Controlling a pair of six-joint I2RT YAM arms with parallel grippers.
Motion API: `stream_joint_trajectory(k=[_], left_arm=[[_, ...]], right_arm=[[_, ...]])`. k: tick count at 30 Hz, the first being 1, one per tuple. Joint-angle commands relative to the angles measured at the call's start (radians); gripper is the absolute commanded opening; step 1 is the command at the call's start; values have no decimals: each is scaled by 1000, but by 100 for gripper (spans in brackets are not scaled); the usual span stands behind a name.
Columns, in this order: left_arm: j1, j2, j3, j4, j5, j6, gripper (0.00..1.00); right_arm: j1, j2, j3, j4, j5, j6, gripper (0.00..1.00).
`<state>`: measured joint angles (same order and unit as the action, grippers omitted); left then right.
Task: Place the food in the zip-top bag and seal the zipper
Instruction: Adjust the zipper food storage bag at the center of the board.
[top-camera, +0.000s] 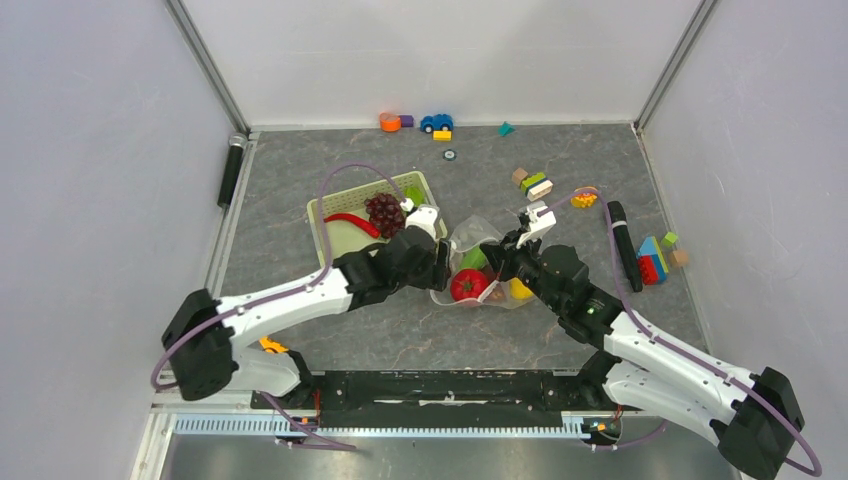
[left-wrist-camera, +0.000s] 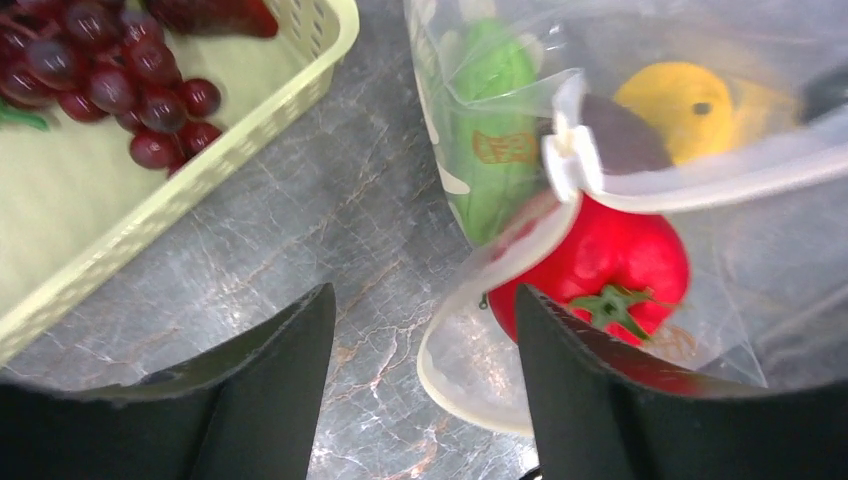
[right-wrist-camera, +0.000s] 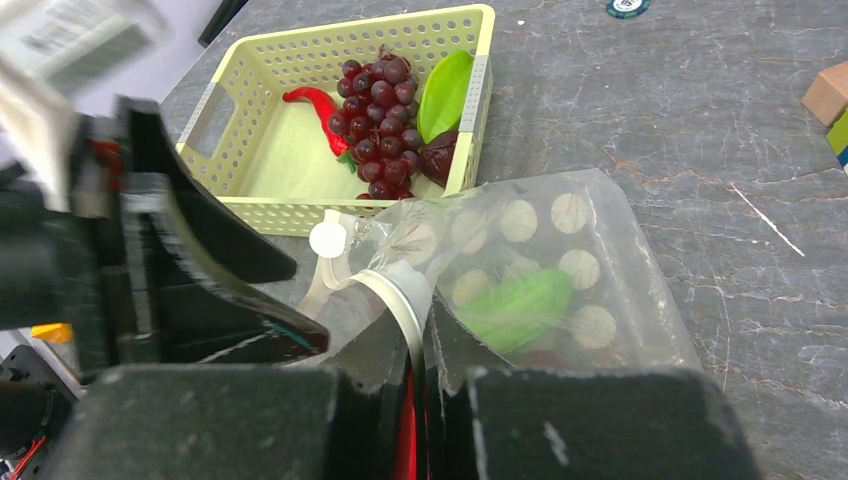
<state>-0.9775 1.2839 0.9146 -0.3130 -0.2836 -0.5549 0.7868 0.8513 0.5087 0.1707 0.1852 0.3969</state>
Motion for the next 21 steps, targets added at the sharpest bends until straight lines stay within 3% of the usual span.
stream_joint_trajectory(k=[1, 6, 7, 9, 10, 14, 21], left_arm=[[-3, 95, 56, 6, -9, -34, 65], [0, 195, 124, 6, -16, -37, 45], [0, 209, 138, 1, -11, -35, 36], [0, 220, 165, -15, -13, -30, 6], [-1, 216, 173, -25, -20, -30, 2], [-1, 149, 177, -25, -6, -7, 2], [-1, 16, 201, 64, 145, 63, 2]], right_arm=[[0, -28, 6, 34, 11, 0, 9], [1, -44, 4, 30, 4, -5, 8], [0, -46, 4, 28, 3, -4, 9], [0, -53, 2, 26, 7, -7, 8], [1, -55, 2, 18, 18, -11, 8], [0, -39, 35, -64, 131, -45, 8], [0, 77, 217, -390, 443, -107, 10]])
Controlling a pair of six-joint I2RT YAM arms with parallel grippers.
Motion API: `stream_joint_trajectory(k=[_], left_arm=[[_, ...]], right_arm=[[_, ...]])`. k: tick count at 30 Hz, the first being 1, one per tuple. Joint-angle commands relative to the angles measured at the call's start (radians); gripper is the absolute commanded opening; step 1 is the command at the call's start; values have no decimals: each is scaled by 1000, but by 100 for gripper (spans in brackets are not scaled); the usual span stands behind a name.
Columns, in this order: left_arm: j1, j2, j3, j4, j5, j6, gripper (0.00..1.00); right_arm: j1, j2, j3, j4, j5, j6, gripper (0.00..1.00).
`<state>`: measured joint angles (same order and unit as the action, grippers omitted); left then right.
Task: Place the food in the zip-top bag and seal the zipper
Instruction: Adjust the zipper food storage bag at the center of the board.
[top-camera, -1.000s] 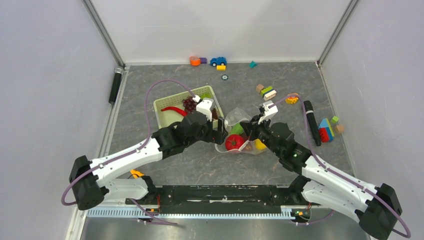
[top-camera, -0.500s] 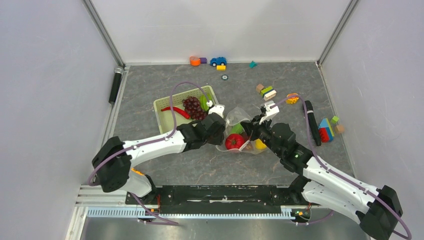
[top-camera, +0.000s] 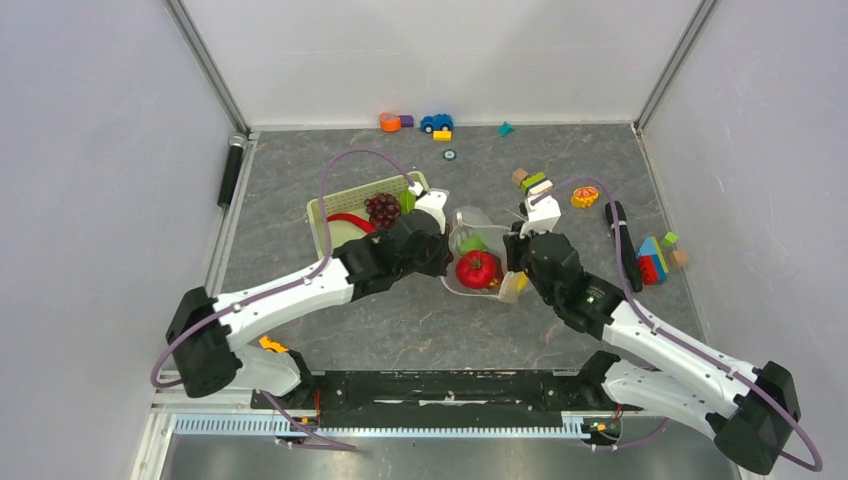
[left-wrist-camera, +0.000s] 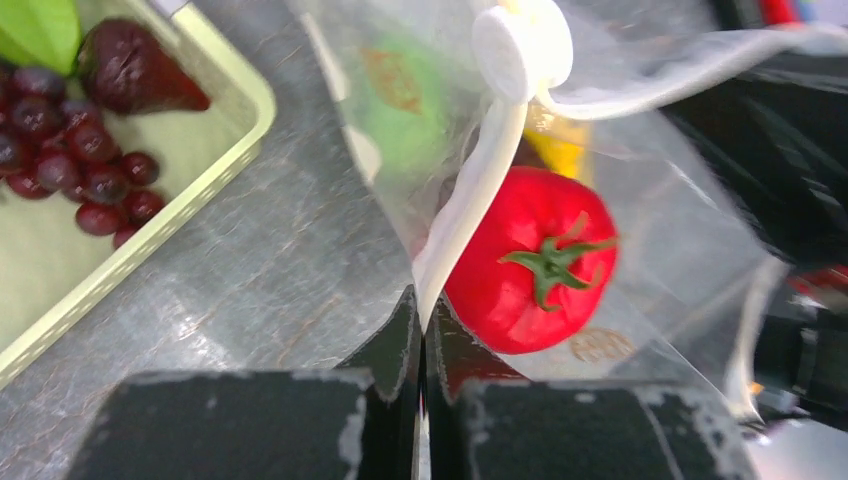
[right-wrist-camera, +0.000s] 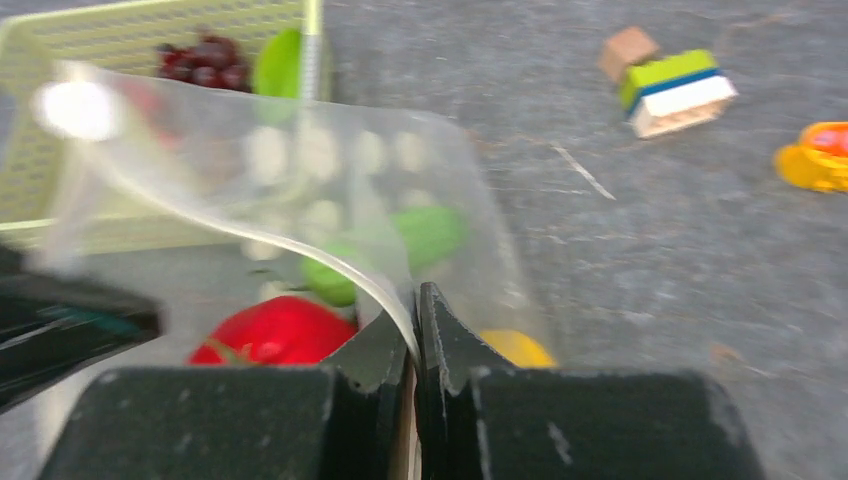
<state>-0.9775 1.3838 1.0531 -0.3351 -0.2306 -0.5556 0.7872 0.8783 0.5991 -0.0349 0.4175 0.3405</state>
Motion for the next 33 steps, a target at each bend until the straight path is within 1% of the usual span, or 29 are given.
stream_joint_trajectory(k=[1, 4, 7, 10, 14, 18, 22, 26, 30, 31, 32, 33], left_arm=[[-1, -87, 75, 92, 113, 70, 2], [-1, -79, 131, 85, 109, 89, 2], [1, -50, 191, 65, 46, 106, 2], [5, -9, 250, 51, -9, 109, 2], [21, 44, 296, 45, -10, 107, 2], [44, 74, 310, 30, 1, 90, 3], [69, 88, 286, 33, 29, 76, 8], [87, 96, 247, 73, 75, 74, 18], [104, 111, 215, 91, 81, 44, 25], [107, 112, 210, 84, 82, 33, 28], [111, 111, 205, 77, 84, 29, 38], [112, 104, 199, 76, 87, 29, 54]], right_arm=[[1, 64, 146, -214, 231, -53, 11], [0, 94, 210, -295, 280, -52, 12], [0, 95, 269, -369, 318, -41, 14], [0, 69, 308, -393, 326, -50, 16], [0, 33, 319, -381, 254, -73, 16], [1, -2, 269, -323, 170, -88, 16], [1, -16, 223, -291, 170, -82, 15], [0, -22, 169, -219, 171, -56, 14], [0, -21, 85, -75, 108, -41, 13], [1, -14, 76, -56, 90, -37, 13], [0, -9, 70, -39, 81, -34, 13], [0, -4, 66, -27, 82, -27, 13]])
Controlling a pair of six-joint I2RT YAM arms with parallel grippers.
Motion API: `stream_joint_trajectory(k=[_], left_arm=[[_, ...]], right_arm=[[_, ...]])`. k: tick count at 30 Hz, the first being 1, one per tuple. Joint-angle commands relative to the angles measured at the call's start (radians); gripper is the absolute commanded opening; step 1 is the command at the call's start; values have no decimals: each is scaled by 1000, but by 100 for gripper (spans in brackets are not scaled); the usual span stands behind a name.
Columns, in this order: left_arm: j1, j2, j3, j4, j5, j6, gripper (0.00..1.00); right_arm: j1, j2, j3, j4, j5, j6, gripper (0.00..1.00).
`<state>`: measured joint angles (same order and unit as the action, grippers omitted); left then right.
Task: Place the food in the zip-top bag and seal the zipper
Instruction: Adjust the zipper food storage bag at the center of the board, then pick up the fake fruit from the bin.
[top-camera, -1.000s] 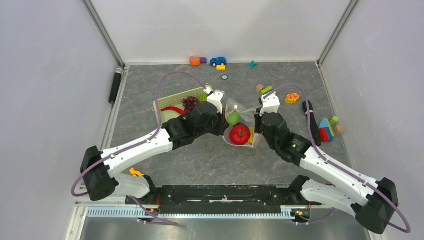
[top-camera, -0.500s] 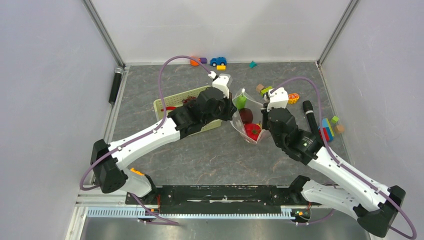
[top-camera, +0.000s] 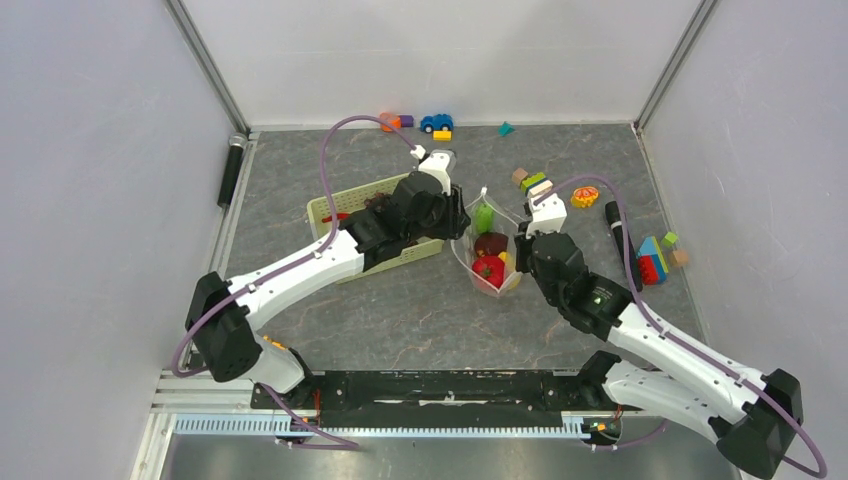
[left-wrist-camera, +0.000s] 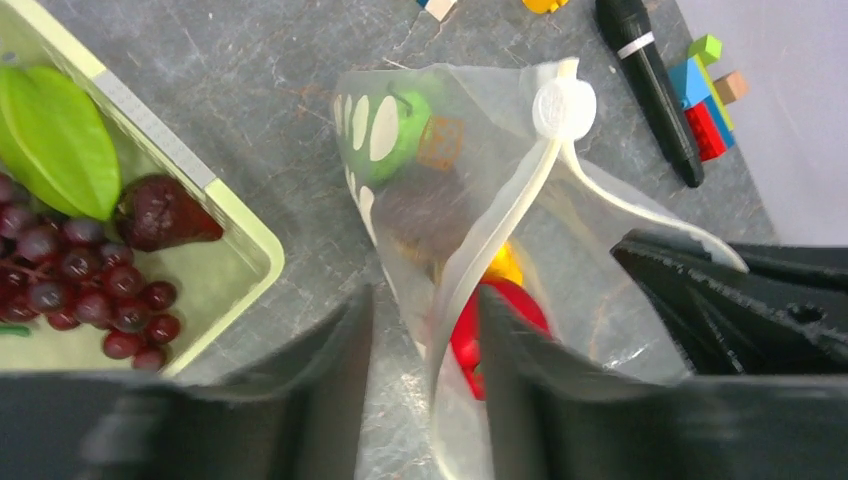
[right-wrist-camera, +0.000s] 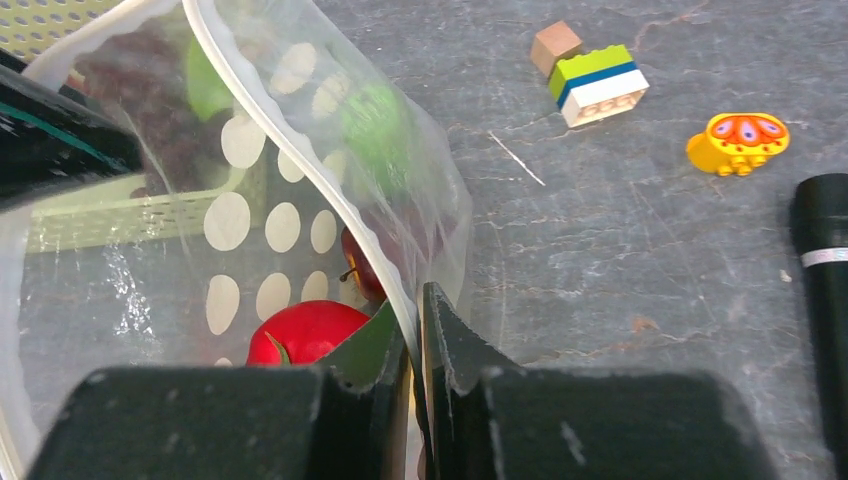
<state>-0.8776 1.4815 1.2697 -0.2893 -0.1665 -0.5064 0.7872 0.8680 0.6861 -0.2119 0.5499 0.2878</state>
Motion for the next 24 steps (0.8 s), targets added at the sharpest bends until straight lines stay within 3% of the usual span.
stream_joint_trajectory(k=[1, 2, 3, 10, 15, 24], left_arm=[[13, -2, -29, 31, 26, -19, 79], [12, -18, -40, 34, 29, -13, 94], [12, -33, -50, 40, 31, -6, 99], [12, -169, -107, 12, -36, 0, 100], [38, -282, -244, 83, -103, -52, 100], [286, -318, -377, 93, -13, -142, 100]], right_arm=[[0, 10, -24, 158, -44, 33, 13], [0, 12, -29, 171, -39, 37, 13], [0, 12, -31, 180, -32, 42, 13], [0, 40, -23, 243, -41, 56, 13], [0, 37, -56, 287, -14, 74, 13], [0, -1, -103, 346, -73, 43, 14]])
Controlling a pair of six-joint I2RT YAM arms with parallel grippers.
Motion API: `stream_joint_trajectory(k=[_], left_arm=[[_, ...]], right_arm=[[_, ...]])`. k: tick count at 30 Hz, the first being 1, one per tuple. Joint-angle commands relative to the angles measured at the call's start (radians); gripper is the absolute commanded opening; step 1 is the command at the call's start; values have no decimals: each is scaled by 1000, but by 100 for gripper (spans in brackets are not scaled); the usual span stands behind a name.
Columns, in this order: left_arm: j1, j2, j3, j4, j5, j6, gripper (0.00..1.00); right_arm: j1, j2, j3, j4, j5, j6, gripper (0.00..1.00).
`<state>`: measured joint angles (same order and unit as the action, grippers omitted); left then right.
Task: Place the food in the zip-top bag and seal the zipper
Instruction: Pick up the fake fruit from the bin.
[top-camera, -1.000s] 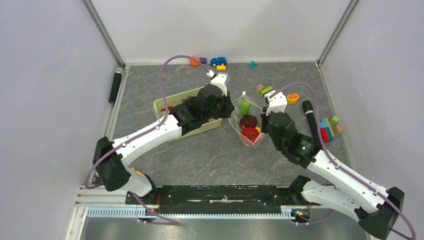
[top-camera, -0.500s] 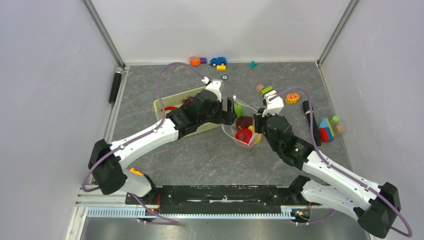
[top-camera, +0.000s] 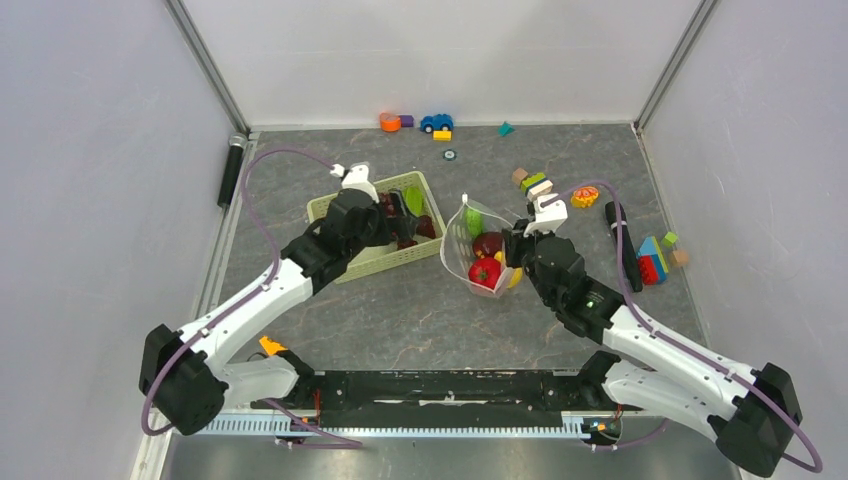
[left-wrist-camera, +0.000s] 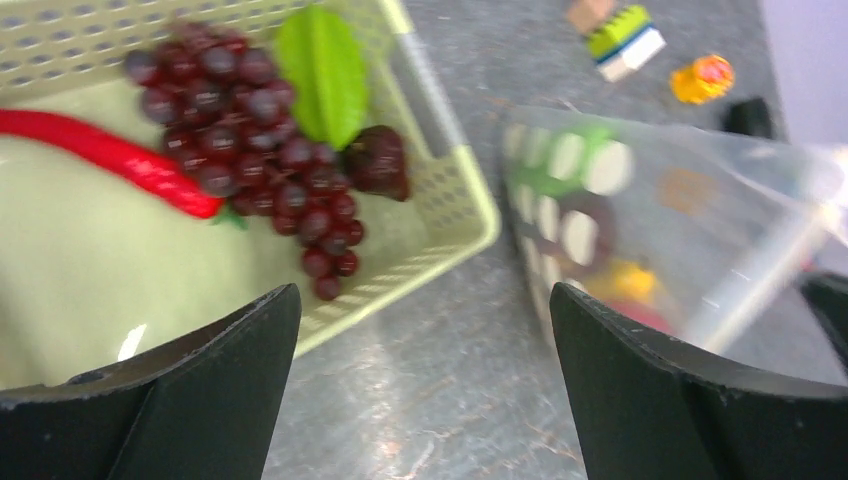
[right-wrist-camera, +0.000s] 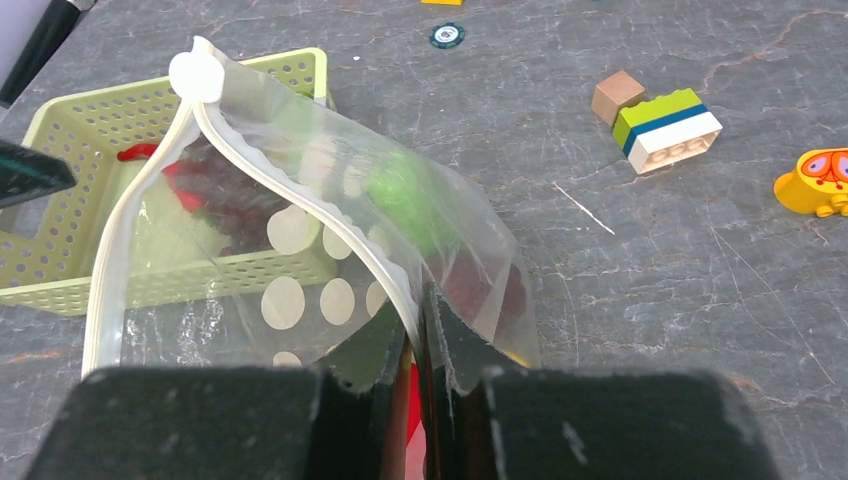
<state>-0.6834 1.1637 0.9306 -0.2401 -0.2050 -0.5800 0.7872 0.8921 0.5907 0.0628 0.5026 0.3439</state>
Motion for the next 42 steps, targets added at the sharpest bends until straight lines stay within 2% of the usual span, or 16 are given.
stream_joint_trajectory(k=[1, 5, 9, 14, 18, 23, 29, 33, 36, 41, 42], left_arm=[[115, 11, -39, 40, 31, -70, 100], [188, 87, -34, 61, -4, -35, 100], [256, 199, 1, 75, 47, -17, 100], [290, 358, 75, 95, 105, -12, 100], [301, 473, 161, 78, 97, 16, 100], [304, 602, 274, 3, 73, 41, 90], [304, 685, 323, -35, 10, 46, 80], [304, 714, 333, -36, 14, 44, 67], [305, 728, 341, -36, 22, 51, 52], [304, 723, 351, -52, 15, 64, 13], [304, 713, 344, -50, 15, 63, 3]], right_arm=[[0, -26, -9, 71, -30, -13, 14], [0, -28, -22, 76, -26, -2, 16], [0, -38, -29, 79, -23, -1, 16], [0, -46, -42, 94, -24, 5, 17], [1, -39, -40, 92, -15, 17, 17], [0, -40, -35, 81, -5, 18, 18], [1, -53, -41, 82, -1, 11, 17], [1, -58, -46, 86, 3, 8, 17], [0, -56, -46, 88, -5, 6, 17], [1, -52, -45, 89, -6, 2, 17], [1, -51, -45, 88, -4, 1, 17]])
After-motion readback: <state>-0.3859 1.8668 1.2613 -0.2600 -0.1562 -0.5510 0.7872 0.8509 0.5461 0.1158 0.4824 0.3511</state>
